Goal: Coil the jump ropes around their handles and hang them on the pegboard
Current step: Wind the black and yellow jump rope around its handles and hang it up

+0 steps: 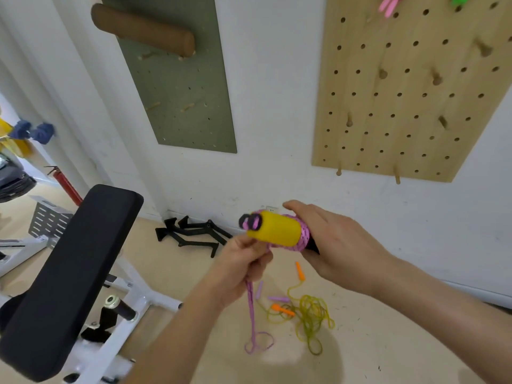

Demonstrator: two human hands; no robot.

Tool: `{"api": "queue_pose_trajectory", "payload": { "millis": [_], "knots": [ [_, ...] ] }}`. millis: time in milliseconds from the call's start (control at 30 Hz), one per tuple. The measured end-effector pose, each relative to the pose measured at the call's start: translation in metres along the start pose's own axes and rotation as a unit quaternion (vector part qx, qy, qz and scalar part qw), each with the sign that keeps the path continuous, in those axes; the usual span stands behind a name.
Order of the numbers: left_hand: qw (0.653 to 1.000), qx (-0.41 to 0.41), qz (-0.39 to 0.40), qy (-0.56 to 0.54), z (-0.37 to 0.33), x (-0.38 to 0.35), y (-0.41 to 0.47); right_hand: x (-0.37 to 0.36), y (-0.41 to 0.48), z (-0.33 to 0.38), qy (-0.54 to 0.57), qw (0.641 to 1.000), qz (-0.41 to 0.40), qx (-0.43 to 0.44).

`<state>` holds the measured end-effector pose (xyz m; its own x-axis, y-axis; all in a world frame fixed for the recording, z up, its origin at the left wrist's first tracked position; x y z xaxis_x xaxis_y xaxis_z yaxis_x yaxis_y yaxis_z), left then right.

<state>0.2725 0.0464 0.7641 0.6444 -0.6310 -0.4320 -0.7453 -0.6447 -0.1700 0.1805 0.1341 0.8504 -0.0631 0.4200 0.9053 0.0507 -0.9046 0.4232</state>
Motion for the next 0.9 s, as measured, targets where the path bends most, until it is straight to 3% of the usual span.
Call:
{"api": "queue_pose_trajectory", "payload": {
  "millis": [100, 167, 233, 333, 367, 433, 600, 633, 733, 767, 900],
  "knots": [
    [0.989, -0.069, -0.088, 0.102, 0.009, 0.002, -0.011, -0.027, 0.0, -0.02, 0.095, 0.987, 0.044, -0.124],
    [0.93, -0.151, -0.101, 0.32, 0.001, -0.006, -0.02, -0.04, -0.002, -0.03, 0.098, 0.977, 0.06, -0.18],
    [0.792, -0.198, -0.075, 0.573, -0.007, -0.024, -0.029, -0.049, -0.002, -0.035, 0.065, 0.972, 0.087, -0.206],
    [0.573, -0.207, -0.011, 0.793, -0.007, -0.049, -0.035, -0.068, -0.002, -0.031, -0.001, 0.968, 0.163, -0.191],
    [0.521, -0.211, 0.033, 0.826, 0.0, -0.057, -0.039, -0.074, -0.002, -0.03, -0.025, 0.964, 0.195, -0.181],
    [0.467, -0.239, 0.063, 0.849, 0.001, -0.065, -0.042, -0.083, -0.005, -0.026, -0.064, 0.952, 0.261, -0.15],
    [0.448, -0.303, 0.088, 0.837, -0.015, -0.058, -0.036, -0.087, -0.016, -0.003, -0.1, 0.921, 0.375, -0.042],
    [0.469, -0.317, 0.08, 0.821, -0.021, -0.056, -0.036, -0.085, -0.016, 0.0, -0.095, 0.919, 0.382, -0.028],
    [0.604, -0.346, 0.089, 0.712, -0.035, -0.047, -0.035, -0.077, -0.014, -0.003, -0.057, 0.912, 0.405, -0.023],
    [0.624, -0.349, 0.088, 0.693, -0.039, -0.046, -0.035, -0.075, -0.013, -0.004, -0.041, 0.908, 0.415, -0.027],
    [0.606, -0.372, 0.104, 0.695, -0.045, -0.051, -0.03, -0.062, -0.006, -0.002, -0.032, 0.898, 0.439, -0.001]
  ]
}}
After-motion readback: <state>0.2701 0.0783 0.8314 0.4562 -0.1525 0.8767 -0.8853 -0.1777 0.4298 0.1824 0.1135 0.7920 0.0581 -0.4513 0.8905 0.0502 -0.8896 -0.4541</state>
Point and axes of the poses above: each hand's wrist, its own y-axis towards the middle knuckle, its own x-axis out of the back of the hand, z = x × y, the point moved 8 cm from there along y, towards the middle knuckle, and after that the axes turned 10 degrees about -y, right-handed, at the moved point
